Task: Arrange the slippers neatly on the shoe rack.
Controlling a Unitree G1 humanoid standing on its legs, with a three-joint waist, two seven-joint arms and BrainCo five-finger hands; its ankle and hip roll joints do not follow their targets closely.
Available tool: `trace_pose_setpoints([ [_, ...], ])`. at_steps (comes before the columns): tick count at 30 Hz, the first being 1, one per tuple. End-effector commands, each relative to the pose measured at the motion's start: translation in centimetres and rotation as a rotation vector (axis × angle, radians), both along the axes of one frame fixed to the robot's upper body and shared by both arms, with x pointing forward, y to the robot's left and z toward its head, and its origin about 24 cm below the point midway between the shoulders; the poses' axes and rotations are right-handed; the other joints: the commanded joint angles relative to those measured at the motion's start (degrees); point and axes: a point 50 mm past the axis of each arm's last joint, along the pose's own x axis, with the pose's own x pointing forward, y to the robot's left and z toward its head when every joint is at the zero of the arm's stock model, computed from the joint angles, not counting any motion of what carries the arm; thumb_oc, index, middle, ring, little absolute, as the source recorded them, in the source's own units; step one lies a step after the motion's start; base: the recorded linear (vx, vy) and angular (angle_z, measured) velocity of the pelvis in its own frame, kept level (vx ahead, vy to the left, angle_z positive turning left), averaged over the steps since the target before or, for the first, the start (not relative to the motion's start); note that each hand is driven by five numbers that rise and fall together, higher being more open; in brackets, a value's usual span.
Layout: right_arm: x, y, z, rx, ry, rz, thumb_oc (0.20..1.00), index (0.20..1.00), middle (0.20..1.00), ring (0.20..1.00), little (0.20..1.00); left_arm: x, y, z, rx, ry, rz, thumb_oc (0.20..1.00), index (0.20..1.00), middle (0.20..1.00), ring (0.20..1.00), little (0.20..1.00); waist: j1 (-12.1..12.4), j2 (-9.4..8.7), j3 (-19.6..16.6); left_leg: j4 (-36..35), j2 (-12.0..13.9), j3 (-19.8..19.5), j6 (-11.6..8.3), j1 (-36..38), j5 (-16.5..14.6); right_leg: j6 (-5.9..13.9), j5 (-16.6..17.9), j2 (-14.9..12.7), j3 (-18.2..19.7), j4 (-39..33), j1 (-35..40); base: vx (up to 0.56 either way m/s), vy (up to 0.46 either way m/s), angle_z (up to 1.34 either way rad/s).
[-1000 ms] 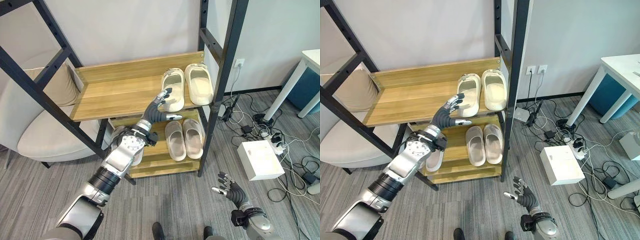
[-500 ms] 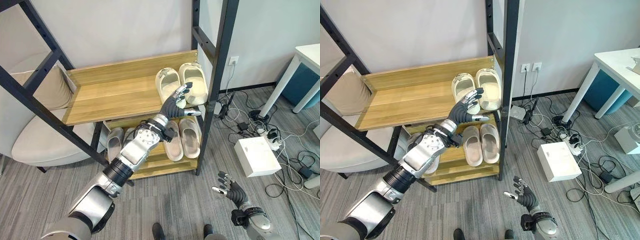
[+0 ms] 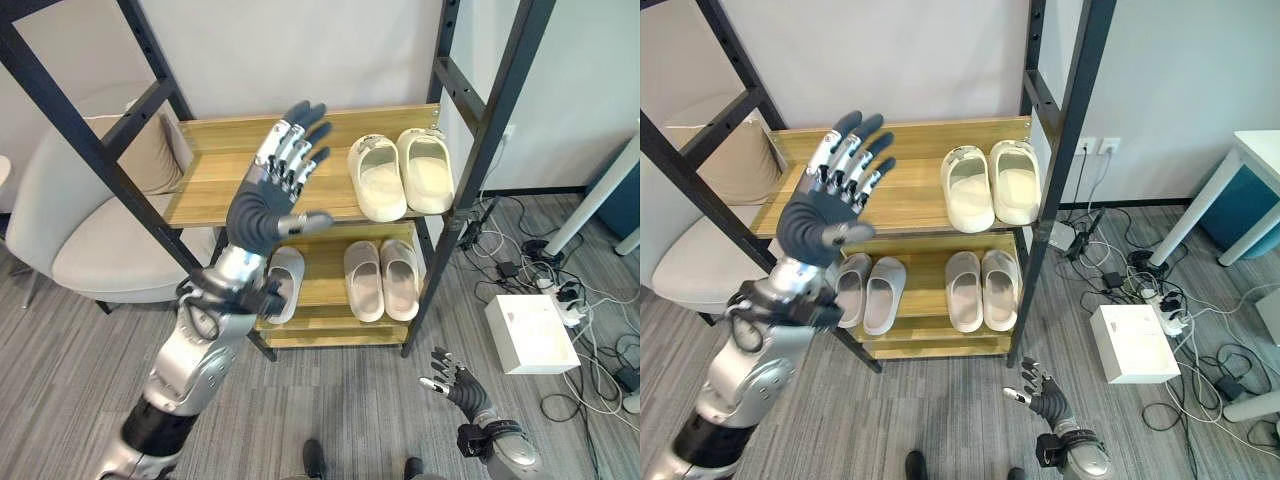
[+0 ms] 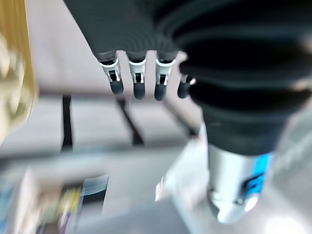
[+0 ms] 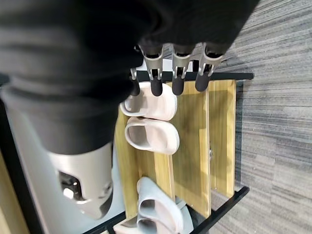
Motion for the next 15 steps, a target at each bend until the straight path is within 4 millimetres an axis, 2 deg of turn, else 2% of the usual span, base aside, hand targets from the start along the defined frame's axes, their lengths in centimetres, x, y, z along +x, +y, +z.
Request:
trace_pose_setpoints([
  [1,2.1,1.5,1.5,0.071,-0.118,0.048,1.000,1.000,1.000,1.000,1.000,1.3,-0.7,-3.0,0.149,0.088,-0.098,1.000,1.000,1.000,1.000,1.000,0.1,-1.19,-2.0,0.0,3.5,-0.7,-3.24,5.0,-7.7,3.54,0.3,-2.1,-2.6,-0.3,-4.3,0.00,0.027,0.13],
  [3,2.1,1.5,1.5,0.071,-0.114,0.070,1.000,1.000,1.000,1.000,1.000,0.9,-0.4,-4.3,0.324,0.072,-0.110,1.000,1.000,1.000,1.000,1.000,0.3,-1.26,-2.0,0.0,3.4,-0.7,-3.19,5.2,-7.8,3.61,0.3,-2.1,-2.5,-0.3,-4.0,0.00,0.023,-0.01],
  [4,2.4,1.4,1.6,0.061,-0.115,0.096,1.000,1.000,1.000,1.000,1.000,0.5,0.5,-8.4,0.470,0.197,-0.092,1.000,1.000,1.000,1.000,1.000,0.3,-1.39,-1.8,0.0,3.4,-0.6,-3.08,5.5,-7.9,3.63,0.4,-2.1,-2.3,-0.3,-3.9,-0.01,0.033,-0.02],
  [5,2.4,1.4,1.6,0.061,-0.114,0.097,1.000,1.000,1.000,1.000,1.000,0.5,0.5,-8.4,0.470,0.197,-0.092,1.000,1.000,1.000,1.000,1.000,0.2,-1.39,-1.9,0.0,3.4,-0.6,-3.08,5.5,-8.0,3.64,0.4,-2.1,-2.3,-0.3,-3.9,-0.01,0.041,-0.06],
  [7,2.8,1.0,1.8,0.045,-0.117,0.100,1.000,1.000,1.000,1.000,1.000,-0.5,3.2,-16.1,0.676,0.447,0.042,1.000,1.000,1.000,1.000,1.000,0.1,-1.78,-1.9,0.0,3.3,-0.1,-2.72,5.8,-8.2,3.52,0.5,-2.0,-1.6,-0.3,-4.0,0.00,0.035,-0.06],
  [8,2.7,0.8,1.8,0.050,-0.111,0.076,1.000,1.000,1.000,1.000,1.000,-2.0,4.7,-22.0,0.621,0.756,0.174,1.000,1.000,1.000,1.000,1.000,0.0,-1.90,-1.9,0.0,3.2,0.1,-2.56,6.2,-8.2,3.32,0.5,-2.0,-1.1,-0.3,-3.8,-0.01,0.025,-0.09],
  [9,2.7,0.8,1.8,0.048,-0.111,0.076,1.000,1.000,1.000,1.000,1.000,-2.0,4.7,-22.1,0.619,0.755,0.174,1.000,1.000,1.000,1.000,1.000,-0.1,-1.81,-2.0,0.0,3.2,0.1,-2.55,6.1,-8.2,3.32,0.5,-2.0,-1.2,-0.3,-3.8,-0.01,0.009,-0.20],
  [12,2.5,0.5,1.6,0.041,-0.105,0.024,1.000,1.000,1.000,1.000,1.000,-3.2,6.2,-26.9,0.519,1.036,0.394,1.000,1.000,1.000,1.000,1.000,0.0,-1.97,-2.0,0.0,3.2,-0.2,-2.45,6.0,-7.9,3.03,0.5,-2.0,-1.3,-0.3,-3.8,-0.02,0.001,-0.07],
  [15,2.3,0.2,1.3,0.025,-0.098,-0.030,1.000,1.000,1.000,1.000,1.000,-4.3,7.2,-29.4,0.462,1.193,0.565,1.000,1.000,1.000,1.000,1.000,0.3,-2.09,-2.1,0.0,3.0,-0.6,-2.35,5.8,-7.7,2.86,0.4,-2.1,-1.7,-0.3,-3.6,-0.01,0.002,0.05],
])
